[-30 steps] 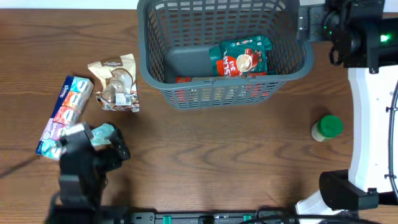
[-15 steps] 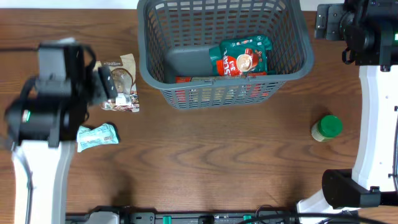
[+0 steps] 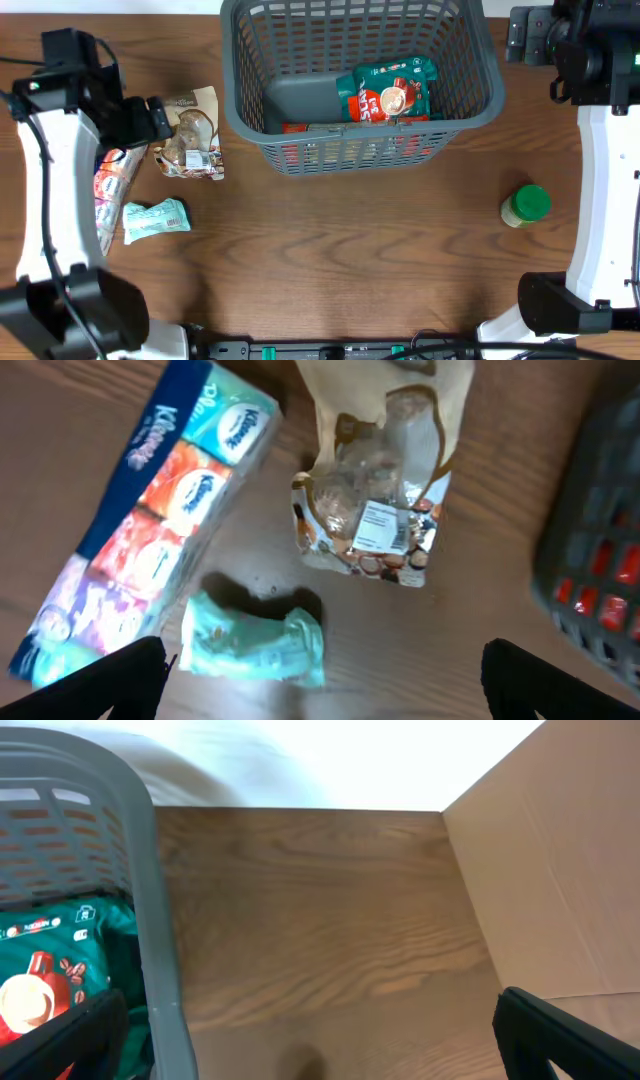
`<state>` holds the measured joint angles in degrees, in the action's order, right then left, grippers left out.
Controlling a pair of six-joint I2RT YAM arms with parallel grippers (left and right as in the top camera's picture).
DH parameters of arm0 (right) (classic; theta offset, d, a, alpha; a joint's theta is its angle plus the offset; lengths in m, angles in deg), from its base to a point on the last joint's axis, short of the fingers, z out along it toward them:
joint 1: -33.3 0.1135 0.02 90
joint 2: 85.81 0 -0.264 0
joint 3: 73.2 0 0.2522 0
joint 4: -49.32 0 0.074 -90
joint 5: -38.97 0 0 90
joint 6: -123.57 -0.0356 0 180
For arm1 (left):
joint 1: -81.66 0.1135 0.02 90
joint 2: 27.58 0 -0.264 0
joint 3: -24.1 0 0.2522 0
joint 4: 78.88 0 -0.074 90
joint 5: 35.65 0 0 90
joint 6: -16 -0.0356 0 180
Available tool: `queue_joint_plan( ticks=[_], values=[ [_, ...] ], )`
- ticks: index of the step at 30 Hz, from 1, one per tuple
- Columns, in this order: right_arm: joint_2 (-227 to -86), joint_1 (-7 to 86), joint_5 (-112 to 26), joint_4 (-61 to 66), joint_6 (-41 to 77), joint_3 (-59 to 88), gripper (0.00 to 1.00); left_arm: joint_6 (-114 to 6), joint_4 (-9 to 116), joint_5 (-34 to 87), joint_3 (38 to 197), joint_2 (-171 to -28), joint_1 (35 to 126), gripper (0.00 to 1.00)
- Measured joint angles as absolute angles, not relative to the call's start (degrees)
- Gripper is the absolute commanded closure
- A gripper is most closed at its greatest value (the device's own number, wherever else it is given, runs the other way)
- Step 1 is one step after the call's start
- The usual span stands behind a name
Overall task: Pack container
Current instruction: 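Move the left gripper over the clear bag of brown snacks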
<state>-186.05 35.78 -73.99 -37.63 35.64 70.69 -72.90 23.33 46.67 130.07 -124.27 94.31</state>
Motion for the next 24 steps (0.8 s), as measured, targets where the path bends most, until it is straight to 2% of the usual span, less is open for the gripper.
queue_joint_plan(
  ticks=[9,24],
  values=[
    [-186.05,35.78,-73.99,-38.94,35.66,70.69,0.01,-77.31,29.10,43.76,130.07,-130.80,92.21,0.01],
    [-186.05,35.78,-73.99,-40.17,35.64,70.69,0.01,-76.90,33.80,43.59,130.07,-138.10,87.56,0.01]
  ],
)
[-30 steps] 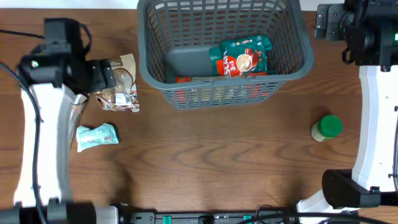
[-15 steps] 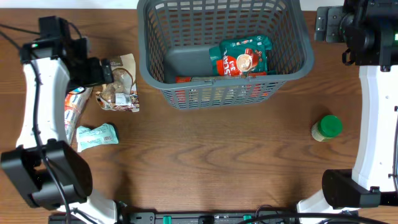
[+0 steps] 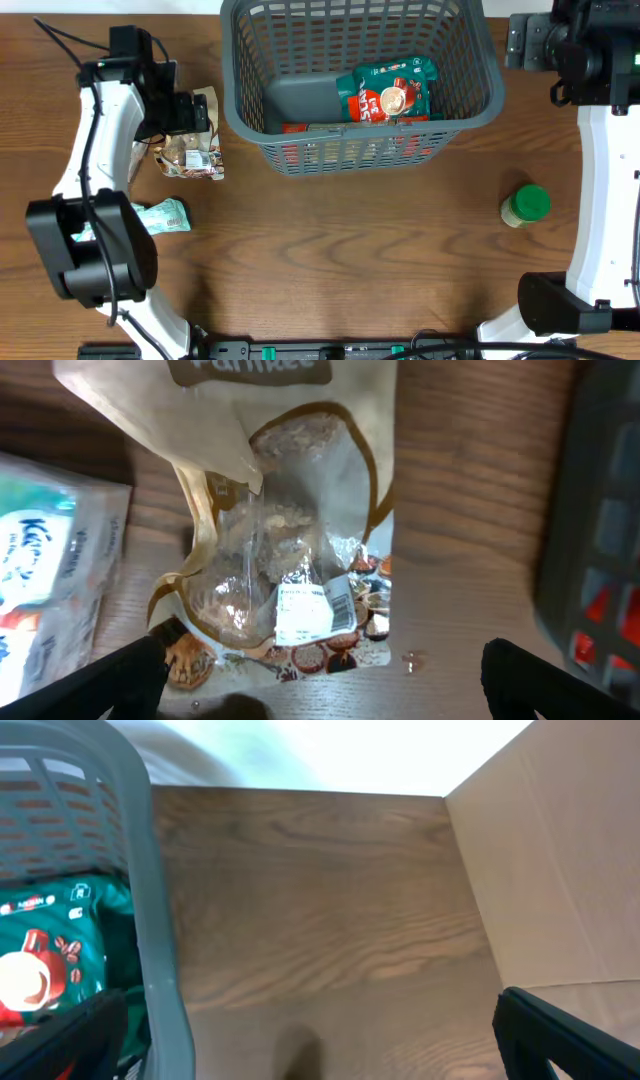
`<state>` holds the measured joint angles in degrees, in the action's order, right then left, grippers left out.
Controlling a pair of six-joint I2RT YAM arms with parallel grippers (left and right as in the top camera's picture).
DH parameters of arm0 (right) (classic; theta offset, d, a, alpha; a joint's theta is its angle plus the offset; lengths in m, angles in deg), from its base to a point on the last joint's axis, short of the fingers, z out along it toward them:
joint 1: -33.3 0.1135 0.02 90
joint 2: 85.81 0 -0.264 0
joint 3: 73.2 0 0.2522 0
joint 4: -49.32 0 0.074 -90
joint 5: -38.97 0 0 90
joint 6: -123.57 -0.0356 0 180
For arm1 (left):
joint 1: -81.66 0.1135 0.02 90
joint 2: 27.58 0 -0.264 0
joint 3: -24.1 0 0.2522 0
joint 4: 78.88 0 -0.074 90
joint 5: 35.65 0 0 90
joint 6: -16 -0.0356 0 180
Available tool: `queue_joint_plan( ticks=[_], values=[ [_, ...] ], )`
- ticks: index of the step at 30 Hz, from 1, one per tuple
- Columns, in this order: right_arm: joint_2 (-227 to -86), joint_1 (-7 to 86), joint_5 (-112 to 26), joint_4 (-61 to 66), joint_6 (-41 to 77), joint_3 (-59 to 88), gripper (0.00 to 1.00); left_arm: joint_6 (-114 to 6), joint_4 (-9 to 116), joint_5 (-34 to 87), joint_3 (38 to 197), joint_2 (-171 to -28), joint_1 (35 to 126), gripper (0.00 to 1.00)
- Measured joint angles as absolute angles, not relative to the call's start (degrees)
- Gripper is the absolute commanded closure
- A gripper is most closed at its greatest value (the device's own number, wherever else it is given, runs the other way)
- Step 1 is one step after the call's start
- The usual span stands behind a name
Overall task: Pack container
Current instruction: 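Move the left gripper over the clear bag of brown snacks, then close the left gripper on the snack bag and lift it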
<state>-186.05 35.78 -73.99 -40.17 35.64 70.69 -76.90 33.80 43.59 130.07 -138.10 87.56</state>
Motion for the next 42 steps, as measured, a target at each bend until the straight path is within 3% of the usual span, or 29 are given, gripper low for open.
queue_joint_plan(
  ticks=[29,31,33,35,39,42],
  values=[
    [-186.05,35.78,-73.99,-40.34,35.66,70.69,0.01,-75.89,38.39,44.44,130.18,-151.76,87.60,0.01],
    [-186.05,35.78,-73.99,-40.36,35.64,70.69,0.01,-75.81,38.94,44.46,129.87,-152.05,87.60,0.10],
    [-186.05,35.78,-73.99,-40.36,35.64,70.69,0.01,-75.46,39.44,44.57,129.41,-151.98,87.60,0.35],
    [-186.05,35.78,-73.99,-40.36,35.64,70.69,0.01,-75.30,39.61,44.70,129.06,-151.98,87.66,0.53],
    [-186.05,35.78,-73.99,-40.39,35.64,70.69,0.01,-75.41,39.61,44.42,128.95,-151.87,87.71,0.68],
    [-186.05,35.78,-73.99,-40.39,35.64,70.69,0.01,-75.52,39.59,44.27,128.95,-151.87,87.71,0.94]
  ],
)
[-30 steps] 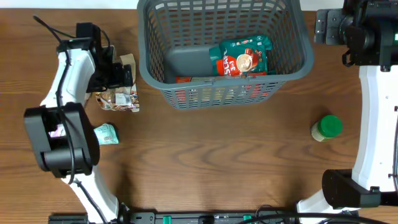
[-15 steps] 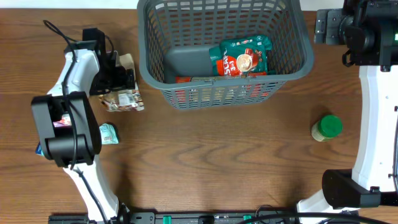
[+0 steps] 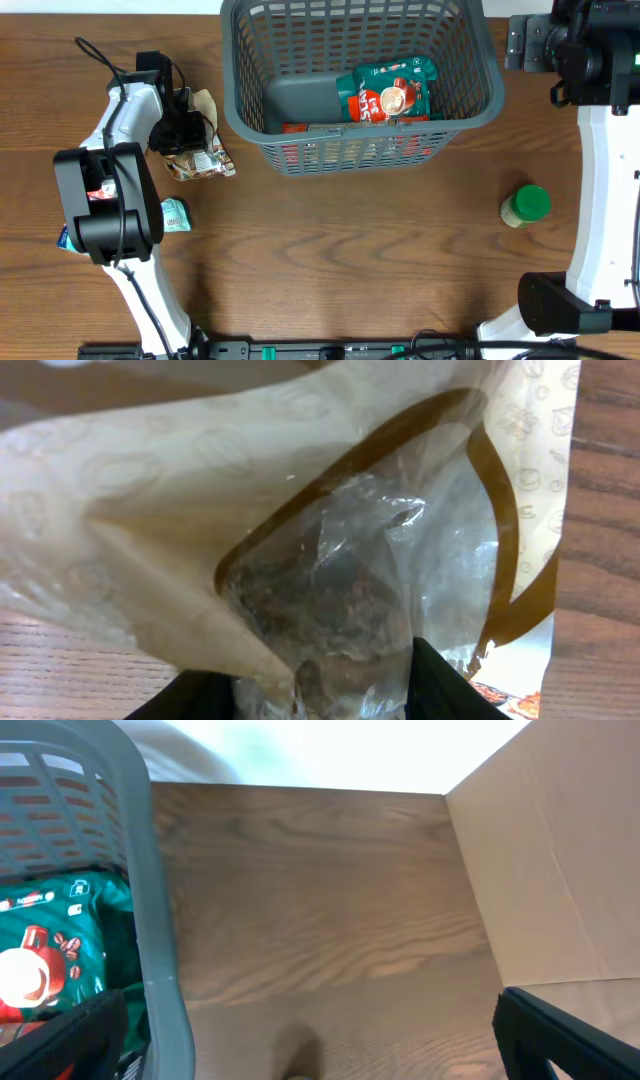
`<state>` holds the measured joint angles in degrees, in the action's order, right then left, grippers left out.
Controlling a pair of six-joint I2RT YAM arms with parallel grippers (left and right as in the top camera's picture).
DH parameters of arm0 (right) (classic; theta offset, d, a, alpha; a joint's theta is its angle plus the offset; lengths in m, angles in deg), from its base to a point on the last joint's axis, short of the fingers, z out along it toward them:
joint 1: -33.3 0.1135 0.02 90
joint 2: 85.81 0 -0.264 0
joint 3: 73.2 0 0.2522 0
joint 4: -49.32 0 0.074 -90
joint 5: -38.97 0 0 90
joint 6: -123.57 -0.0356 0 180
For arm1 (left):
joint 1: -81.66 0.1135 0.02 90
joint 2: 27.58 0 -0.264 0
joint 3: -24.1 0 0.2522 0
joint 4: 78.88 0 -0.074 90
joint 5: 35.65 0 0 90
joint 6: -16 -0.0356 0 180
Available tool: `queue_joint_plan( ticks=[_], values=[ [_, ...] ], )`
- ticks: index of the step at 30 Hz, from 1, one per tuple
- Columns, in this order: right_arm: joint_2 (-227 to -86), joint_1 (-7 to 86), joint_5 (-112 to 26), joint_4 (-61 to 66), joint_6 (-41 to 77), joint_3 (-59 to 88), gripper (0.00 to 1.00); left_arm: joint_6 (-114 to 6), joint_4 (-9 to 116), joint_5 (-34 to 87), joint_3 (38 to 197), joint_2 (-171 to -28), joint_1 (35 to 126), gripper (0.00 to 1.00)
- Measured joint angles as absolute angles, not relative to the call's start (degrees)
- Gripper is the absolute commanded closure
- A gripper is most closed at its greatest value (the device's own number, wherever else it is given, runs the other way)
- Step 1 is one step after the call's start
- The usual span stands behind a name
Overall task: Pack container
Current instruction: 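Close the left gripper on the snack bag and lift it, then carry the snack bag with the left gripper over the basket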
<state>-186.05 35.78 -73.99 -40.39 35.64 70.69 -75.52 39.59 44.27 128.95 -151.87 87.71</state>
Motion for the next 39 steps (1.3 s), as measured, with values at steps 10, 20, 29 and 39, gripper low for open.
queue_joint_plan(
  ticks=[10,20,29,39],
  values=[
    [-186.05,35.78,-73.99,-40.41,35.64,70.69,0.01,-75.50,38.02,44.22,128.95,-151.85,87.71,0.94],
    [-186.05,35.78,-73.99,-40.41,35.64,70.69,0.01,-75.50,37.10,44.22,129.19,-151.46,87.77,0.94],
    [-186.05,35.78,-73.99,-40.45,35.64,70.69,0.01,-73.51,36.84,44.27,135.21,-143.08,89.50,0.94],
    [-186.05,35.78,-73.99,-40.45,35.64,70.69,0.01,-72.02,38.76,44.24,138.51,-130.10,90.51,0.94]
  ],
)
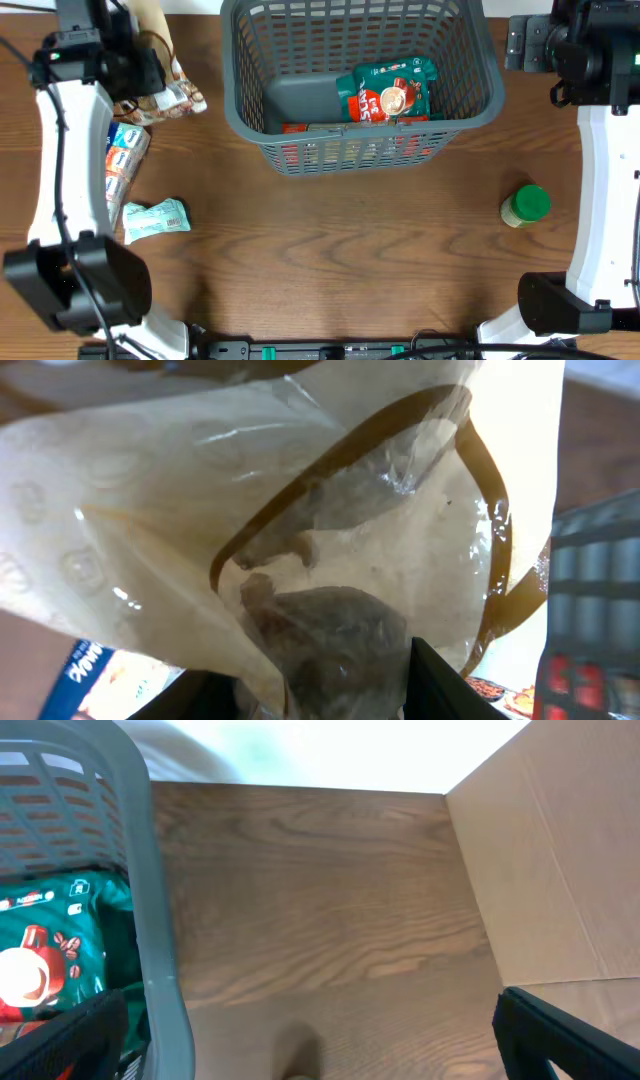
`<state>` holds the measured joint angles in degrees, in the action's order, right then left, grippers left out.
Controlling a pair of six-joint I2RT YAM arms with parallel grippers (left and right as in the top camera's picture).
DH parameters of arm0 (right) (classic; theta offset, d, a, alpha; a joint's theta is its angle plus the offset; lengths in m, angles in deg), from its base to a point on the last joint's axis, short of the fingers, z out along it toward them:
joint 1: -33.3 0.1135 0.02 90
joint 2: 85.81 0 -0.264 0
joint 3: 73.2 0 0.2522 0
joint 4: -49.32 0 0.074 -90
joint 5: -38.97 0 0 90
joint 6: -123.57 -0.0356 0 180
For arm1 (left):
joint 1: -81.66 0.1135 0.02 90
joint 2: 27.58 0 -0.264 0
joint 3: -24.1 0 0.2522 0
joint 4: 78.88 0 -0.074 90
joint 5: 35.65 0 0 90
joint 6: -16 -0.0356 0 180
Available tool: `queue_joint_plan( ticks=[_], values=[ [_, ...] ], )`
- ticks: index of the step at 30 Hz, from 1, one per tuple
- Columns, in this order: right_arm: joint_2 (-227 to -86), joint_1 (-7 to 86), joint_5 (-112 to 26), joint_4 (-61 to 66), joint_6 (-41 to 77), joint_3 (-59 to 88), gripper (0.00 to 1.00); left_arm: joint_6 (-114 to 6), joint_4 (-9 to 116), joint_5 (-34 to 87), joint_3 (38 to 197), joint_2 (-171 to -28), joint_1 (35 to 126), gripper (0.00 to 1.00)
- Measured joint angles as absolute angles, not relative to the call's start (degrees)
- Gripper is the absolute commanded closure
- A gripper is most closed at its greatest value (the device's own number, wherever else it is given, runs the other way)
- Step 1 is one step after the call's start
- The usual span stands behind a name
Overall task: Pack container
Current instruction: 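Carry the snack bag with the left gripper over the basket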
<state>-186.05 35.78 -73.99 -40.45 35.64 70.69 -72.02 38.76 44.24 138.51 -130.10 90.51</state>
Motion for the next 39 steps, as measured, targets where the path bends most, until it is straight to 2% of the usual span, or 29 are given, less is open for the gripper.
queue_joint_plan(
  ticks=[8,17,28,39],
  values=[
    [-186.05,35.78,-73.99,-40.45,35.64,70.69,0.01,-71.02,47.90,39.59,138.70,-117.62,88.89,0.94],
    [-186.05,35.78,-73.99,-40.45,35.64,70.69,0.01,-71.06,56.12,31.70,139.60,-107.15,82.46,0.94],
    [-186.05,35.78,-73.99,-40.47,35.64,70.69,0.01,-72.59,63.04,20.81,139.60,-115.63,71.25,0.94],
    [-186.05,35.78,-73.99,-40.45,35.66,70.69,0.01,-74.47,64.47,18.28,139.60,-126.43,63.75,0.94]
  ],
)
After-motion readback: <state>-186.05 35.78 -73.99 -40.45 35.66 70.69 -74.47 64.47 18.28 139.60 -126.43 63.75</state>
